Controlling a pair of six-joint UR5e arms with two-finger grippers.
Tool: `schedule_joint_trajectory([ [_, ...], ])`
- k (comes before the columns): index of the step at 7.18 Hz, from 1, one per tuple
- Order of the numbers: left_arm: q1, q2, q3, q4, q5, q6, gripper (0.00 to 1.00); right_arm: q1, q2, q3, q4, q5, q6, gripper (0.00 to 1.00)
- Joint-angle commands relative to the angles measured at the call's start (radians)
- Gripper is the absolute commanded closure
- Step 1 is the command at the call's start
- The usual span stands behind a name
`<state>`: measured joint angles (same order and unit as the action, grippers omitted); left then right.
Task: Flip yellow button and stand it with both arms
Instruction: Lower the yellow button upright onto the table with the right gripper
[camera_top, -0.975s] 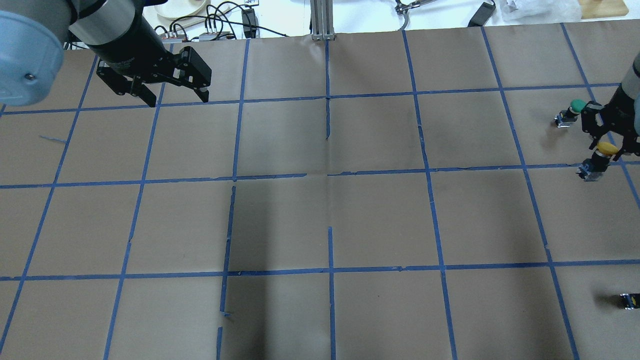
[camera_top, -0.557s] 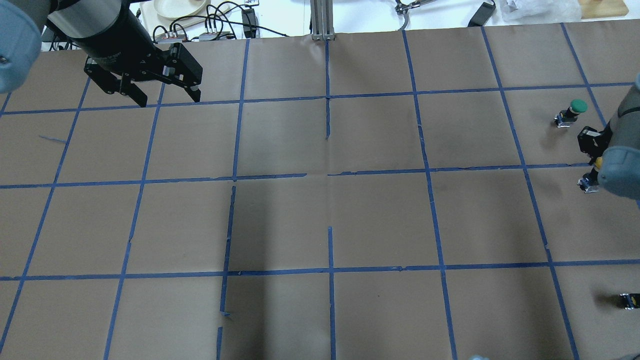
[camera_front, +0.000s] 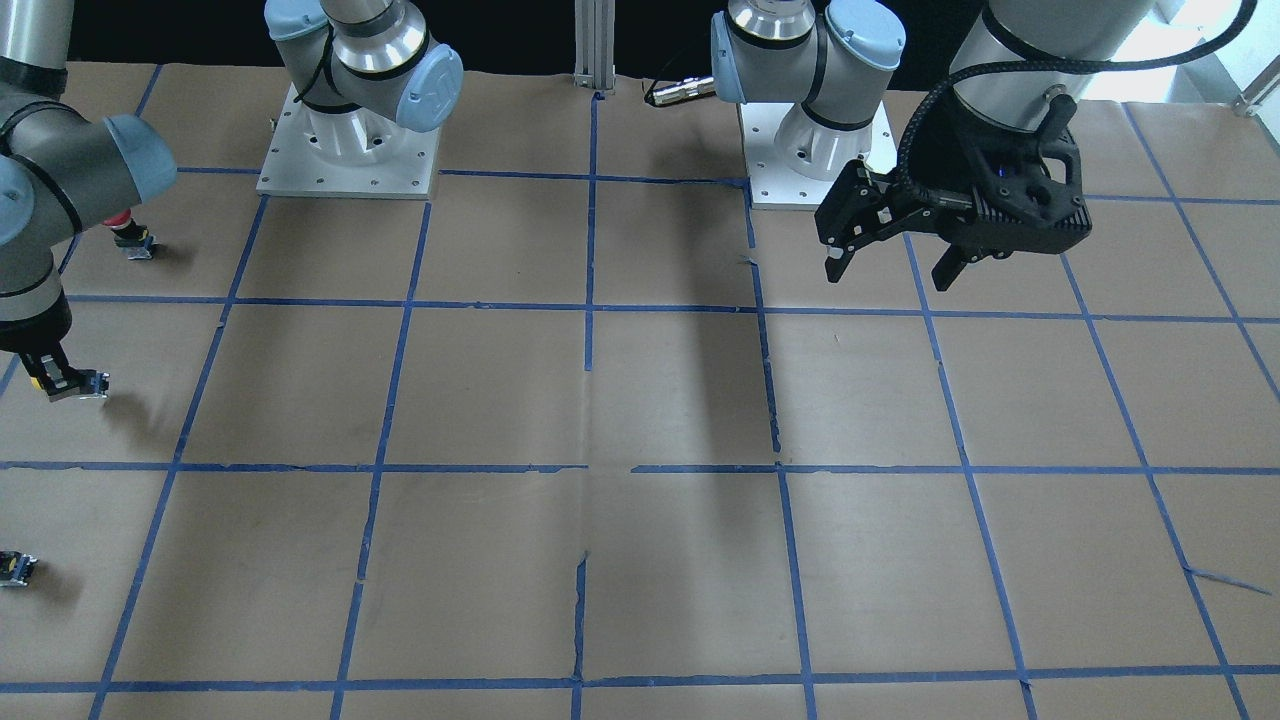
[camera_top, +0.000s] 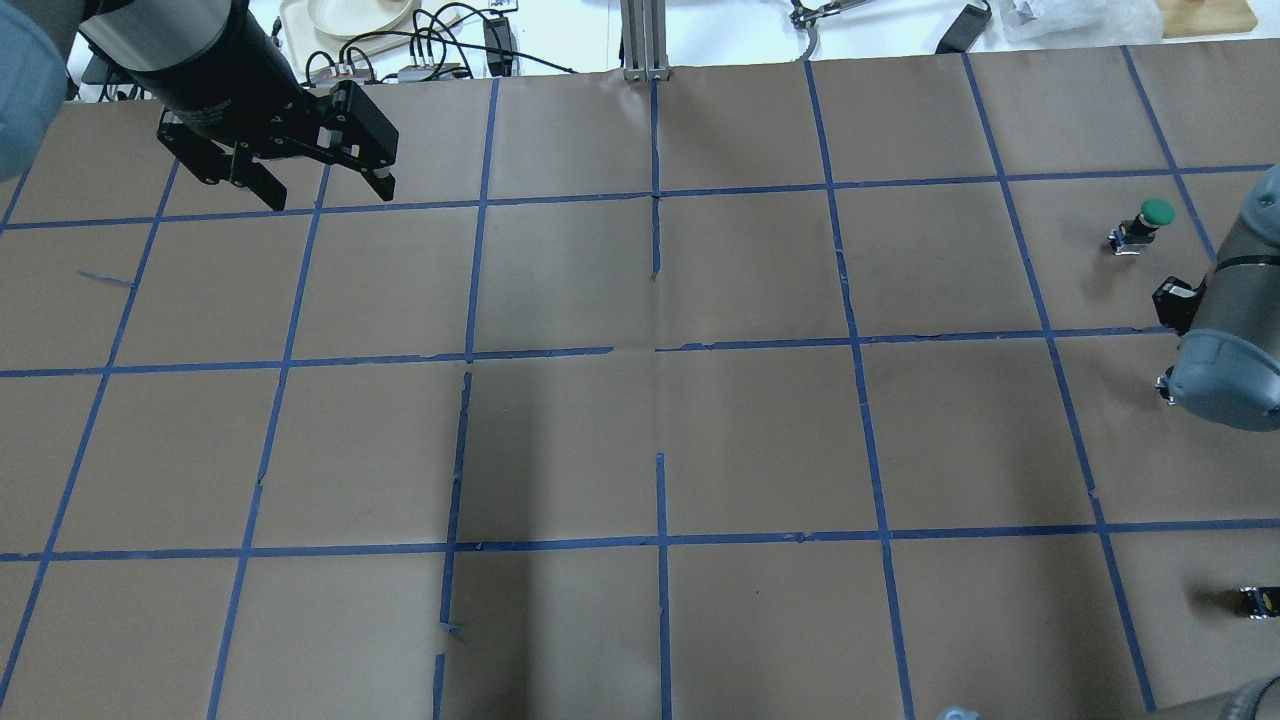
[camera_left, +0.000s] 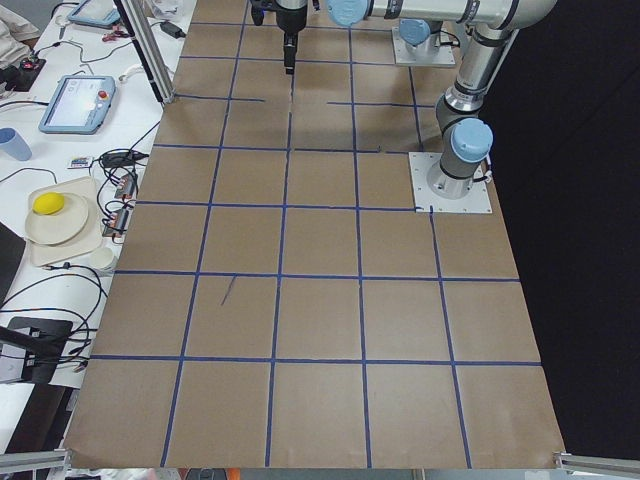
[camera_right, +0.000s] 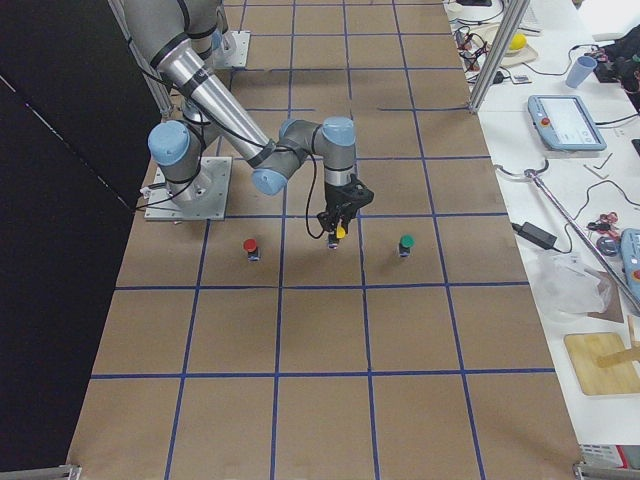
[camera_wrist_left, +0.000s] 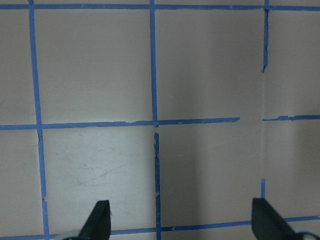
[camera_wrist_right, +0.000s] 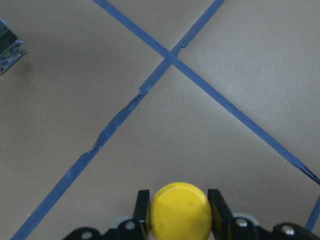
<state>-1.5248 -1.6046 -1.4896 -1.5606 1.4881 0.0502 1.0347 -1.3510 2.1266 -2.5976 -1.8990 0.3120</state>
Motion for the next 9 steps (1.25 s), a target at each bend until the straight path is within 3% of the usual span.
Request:
schedule_joint_trajectory([
  [1, 0.0, -0.002, -0.003, -0.001, 0.006, -0.007, 0.0, -0.007, 0.009, 0.007, -0.012, -0.026, 0.009, 0.81],
  [3, 0.002, -0.002, 0.005, 0.001, 0.004, -0.006, 0.0, -0.012, 0.012, 0.01, -0.009, -0.026, 0.009, 0.77],
  [7, 0.003, -0.003, 0.003, 0.004, 0.001, -0.006, 0.0, -0.012, 0.013, 0.009, -0.009, -0.031, 0.007, 0.59],
  [8, 0.003, 0.003, 0.005, 0.001, 0.006, -0.006, 0.0, -0.012, 0.019, 0.009, -0.01, -0.031, 0.006, 0.5],
  [9, 0.0, 0.003, 0.0, -0.001, 0.006, -0.006, 0.0, -0.012, 0.023, 0.009, -0.01, -0.031, 0.006, 0.49],
])
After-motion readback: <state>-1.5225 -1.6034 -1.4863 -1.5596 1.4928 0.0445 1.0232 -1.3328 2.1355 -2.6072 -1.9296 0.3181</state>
